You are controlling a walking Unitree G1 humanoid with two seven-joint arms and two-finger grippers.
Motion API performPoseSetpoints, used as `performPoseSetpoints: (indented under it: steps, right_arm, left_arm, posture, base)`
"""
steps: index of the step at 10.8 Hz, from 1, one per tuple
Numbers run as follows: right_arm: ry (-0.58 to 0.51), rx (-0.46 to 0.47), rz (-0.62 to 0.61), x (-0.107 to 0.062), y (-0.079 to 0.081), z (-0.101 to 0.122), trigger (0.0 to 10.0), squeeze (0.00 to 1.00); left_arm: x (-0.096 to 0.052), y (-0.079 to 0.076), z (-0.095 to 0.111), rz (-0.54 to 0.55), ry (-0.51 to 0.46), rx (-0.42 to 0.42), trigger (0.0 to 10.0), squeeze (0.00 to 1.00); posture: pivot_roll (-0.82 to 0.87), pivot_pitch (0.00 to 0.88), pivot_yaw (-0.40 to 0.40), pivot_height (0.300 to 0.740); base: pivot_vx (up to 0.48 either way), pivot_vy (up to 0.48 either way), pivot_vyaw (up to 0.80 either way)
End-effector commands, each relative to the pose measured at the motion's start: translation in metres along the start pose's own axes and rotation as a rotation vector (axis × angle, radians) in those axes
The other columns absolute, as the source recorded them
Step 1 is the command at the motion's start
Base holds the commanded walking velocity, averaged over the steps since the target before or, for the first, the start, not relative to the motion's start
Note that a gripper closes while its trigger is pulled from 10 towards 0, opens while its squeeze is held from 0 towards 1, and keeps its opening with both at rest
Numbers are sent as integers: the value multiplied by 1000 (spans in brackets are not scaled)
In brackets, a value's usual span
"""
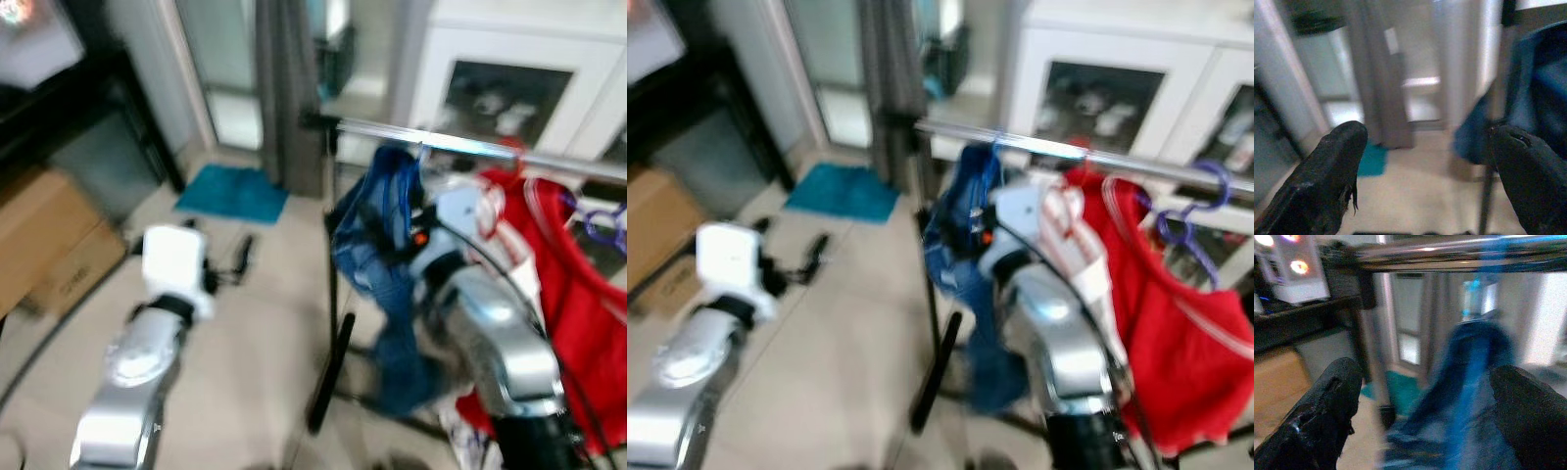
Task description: Hang hanger
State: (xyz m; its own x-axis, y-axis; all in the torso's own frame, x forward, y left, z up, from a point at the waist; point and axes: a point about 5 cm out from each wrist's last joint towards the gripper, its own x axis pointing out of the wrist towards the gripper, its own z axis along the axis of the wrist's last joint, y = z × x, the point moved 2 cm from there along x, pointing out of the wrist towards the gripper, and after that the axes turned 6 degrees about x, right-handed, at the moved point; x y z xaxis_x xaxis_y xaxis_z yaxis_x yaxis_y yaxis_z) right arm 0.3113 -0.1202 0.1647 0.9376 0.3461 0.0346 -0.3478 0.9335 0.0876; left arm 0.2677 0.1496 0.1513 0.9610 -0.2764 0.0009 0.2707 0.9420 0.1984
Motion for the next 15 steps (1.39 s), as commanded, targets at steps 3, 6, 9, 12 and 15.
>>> performPoseSetpoints:
  steps: [3, 6, 9, 12, 15]
  right_arm:
    - [-14, -13, -54, 1, -9, 14, 10000, 0]
    - [36, -24, 5, 1, -4, 17, 10000, 0]
    - [164, -4, -79, 4, -12, 15, 10000, 0]
    - [186, 11, -102, 10, -15, 18, 10000, 0]
    - [197, -20, -130, 16, -19, 28, 3686, 0]
  left_arm:
    - [-5, -10, -6, -112, 24, 17, 10000, 322]
    - [-19, -24, -15, -320, 84, 41, 10000, 0]
    - [-35, -33, -23, -461, 147, 46, 10000, 0]
    - [-36, -39, -22, -508, 150, 42, 10000, 0]
    - [-36, -39, -21, -512, 154, 45, 10000, 0]
  posture:
    - [-13, 53, 78, 740]
    - [-5, 55, 68, 740]
    - [-7, 57, 69, 740]
    - [-2, 59, 70, 740]
    - [1, 57, 63, 740]
  base:
    - [0, 0, 0]
    - [0, 0, 0]
    - [0, 0, 0]
    - [0, 0, 0]
    - [0, 0, 0]
